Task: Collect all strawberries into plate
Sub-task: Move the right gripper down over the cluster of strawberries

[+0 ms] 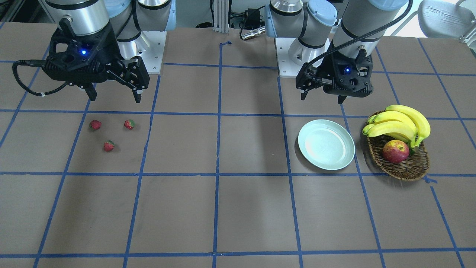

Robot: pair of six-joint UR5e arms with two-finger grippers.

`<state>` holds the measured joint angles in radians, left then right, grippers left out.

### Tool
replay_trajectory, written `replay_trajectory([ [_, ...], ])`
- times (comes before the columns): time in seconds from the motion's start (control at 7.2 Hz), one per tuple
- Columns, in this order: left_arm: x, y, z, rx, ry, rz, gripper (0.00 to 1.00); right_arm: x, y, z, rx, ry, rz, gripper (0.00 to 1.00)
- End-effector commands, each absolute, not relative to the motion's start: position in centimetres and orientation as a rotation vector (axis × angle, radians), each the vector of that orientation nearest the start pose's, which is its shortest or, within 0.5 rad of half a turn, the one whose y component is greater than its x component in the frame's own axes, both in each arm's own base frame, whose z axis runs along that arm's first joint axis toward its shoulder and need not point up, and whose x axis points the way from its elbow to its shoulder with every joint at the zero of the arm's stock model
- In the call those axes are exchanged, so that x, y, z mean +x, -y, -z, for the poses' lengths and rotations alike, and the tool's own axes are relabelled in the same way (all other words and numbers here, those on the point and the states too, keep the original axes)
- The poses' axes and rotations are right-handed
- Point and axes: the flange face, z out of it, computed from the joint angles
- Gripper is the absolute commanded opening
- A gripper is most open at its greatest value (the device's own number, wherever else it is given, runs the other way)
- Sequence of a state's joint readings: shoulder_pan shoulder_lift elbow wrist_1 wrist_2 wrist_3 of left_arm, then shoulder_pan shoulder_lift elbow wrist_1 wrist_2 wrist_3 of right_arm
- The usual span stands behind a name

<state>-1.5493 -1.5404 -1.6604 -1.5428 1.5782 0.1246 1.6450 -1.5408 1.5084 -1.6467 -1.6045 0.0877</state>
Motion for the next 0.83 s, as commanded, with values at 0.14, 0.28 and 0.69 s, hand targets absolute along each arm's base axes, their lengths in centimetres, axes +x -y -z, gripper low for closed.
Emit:
replay_trajectory([
  [0.14,-12.2,47.8,-46.1,0.164,-3.133,-0.049,1.0,14.8,53.0,-44.1,0.067,-3.163,-0.019,1.0],
  [0.28,-12.2,47.8,-46.1,0.164,-3.133,-0.049,1.0,11.4,54.2,-41.1,0.151,-3.159,-0.084,1.0],
  [0.69,-12.3,47.8,-46.2,0.164,-3.135,-0.046,1.0,2.9,53.8,-32.8,0.249,-3.135,-0.181,1.0],
])
